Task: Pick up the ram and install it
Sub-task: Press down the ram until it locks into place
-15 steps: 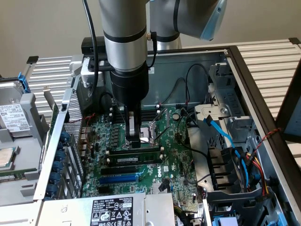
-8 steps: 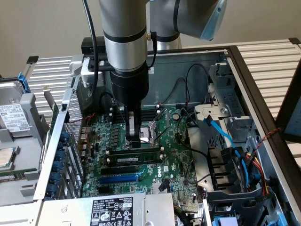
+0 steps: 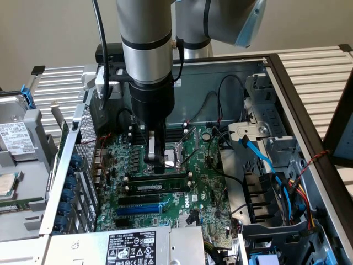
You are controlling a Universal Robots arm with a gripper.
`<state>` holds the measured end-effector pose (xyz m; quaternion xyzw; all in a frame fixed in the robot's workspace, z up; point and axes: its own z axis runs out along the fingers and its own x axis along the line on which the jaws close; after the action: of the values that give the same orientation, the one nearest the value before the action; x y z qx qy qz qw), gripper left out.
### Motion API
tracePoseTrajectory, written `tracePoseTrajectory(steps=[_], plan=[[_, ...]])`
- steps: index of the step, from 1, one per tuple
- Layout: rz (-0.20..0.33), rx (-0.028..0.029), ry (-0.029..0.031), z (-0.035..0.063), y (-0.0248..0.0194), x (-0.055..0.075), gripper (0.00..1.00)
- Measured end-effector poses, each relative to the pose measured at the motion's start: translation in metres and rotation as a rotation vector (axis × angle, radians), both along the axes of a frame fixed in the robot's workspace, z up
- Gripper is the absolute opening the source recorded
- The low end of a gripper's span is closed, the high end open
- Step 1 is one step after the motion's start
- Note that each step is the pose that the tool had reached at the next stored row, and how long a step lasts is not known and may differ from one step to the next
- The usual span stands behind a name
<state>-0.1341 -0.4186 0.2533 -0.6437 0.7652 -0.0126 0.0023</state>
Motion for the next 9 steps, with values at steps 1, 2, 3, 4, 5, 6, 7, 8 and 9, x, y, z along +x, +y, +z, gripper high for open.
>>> tracePoseTrajectory(steps=[1,2,3,4,5,6,7,8,9], plan=[[-0.014,0.0000,0.0000,0.0000,0.0000,0.0000,0.11],[-0.028,0.0000,0.0000,0.0000,0.0000,0.0000,0.11],[-0.042,0.0001,0.0000,0.0000,0.0000,0.0000,0.11],[-0.055,0.0000,0.0000,0.0000,0.0000,0.0000,0.11],[-0.069,0.0000,0.0000,0.0000,0.0000,0.0000,0.11],[-0.084,0.0000,0.0000,0.0000,0.0000,0.0000,0.11],[-0.097,0.0000,0.0000,0.0000,0.0000,0.0000,0.11],[-0.112,0.0000,0.0000,0.0000,0.0000,0.0000,0.11],[-0.126,0.0000,0.0000,0.0000,0.0000,0.0000,0.11]])
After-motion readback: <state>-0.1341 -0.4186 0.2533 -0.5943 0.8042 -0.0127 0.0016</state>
